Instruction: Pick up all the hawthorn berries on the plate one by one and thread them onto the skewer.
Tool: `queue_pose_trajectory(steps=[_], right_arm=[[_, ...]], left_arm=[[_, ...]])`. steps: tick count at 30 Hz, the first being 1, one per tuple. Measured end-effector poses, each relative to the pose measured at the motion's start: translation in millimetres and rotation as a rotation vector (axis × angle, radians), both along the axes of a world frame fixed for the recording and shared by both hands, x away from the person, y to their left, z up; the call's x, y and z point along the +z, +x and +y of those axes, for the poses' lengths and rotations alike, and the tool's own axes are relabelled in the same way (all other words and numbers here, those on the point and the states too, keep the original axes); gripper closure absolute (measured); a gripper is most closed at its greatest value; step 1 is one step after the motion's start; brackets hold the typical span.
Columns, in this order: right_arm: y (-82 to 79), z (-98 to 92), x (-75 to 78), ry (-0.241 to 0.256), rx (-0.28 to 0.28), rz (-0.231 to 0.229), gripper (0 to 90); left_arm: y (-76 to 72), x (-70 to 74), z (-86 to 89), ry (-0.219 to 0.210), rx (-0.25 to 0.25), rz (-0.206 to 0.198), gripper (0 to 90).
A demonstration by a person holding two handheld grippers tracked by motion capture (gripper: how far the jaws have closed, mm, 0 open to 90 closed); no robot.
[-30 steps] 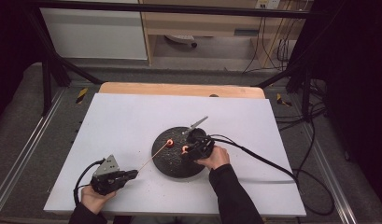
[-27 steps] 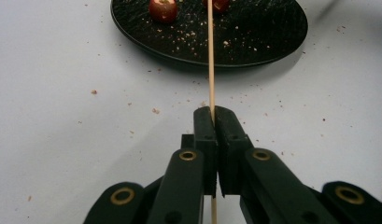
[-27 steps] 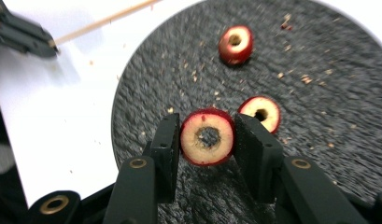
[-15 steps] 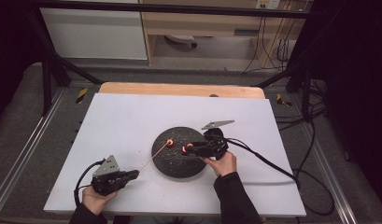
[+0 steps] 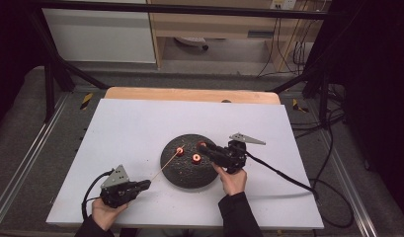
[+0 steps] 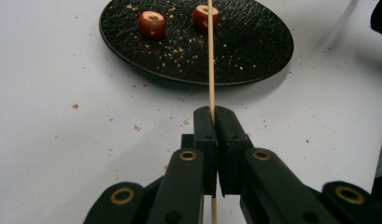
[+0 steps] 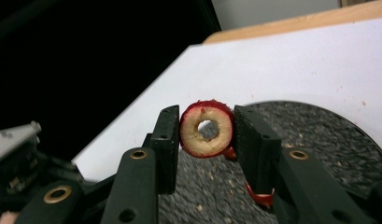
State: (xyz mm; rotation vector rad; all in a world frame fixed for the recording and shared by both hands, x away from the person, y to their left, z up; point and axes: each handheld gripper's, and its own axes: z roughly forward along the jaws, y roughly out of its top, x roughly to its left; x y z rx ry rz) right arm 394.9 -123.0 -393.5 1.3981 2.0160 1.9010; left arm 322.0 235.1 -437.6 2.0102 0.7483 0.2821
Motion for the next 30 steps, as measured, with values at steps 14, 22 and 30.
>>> queue_pose_trajectory(steps=[14,22,30], right_arm=[[-0.1,4.0,-3.9,0.194,-0.113,-0.057,62.8],[5.3,3.6,-0.3,0.287,-0.152,-0.057,62.8],[9.9,2.3,3.2,0.373,-0.179,-0.061,62.9]], left_arm=[[-2.9,4.9,-12.1,-0.042,0.025,-0.027,87.5],[-3.6,9.2,-23.4,-0.062,0.035,-0.038,87.5],[-1.8,11.3,-38.0,-0.096,0.046,-0.040,87.5]])
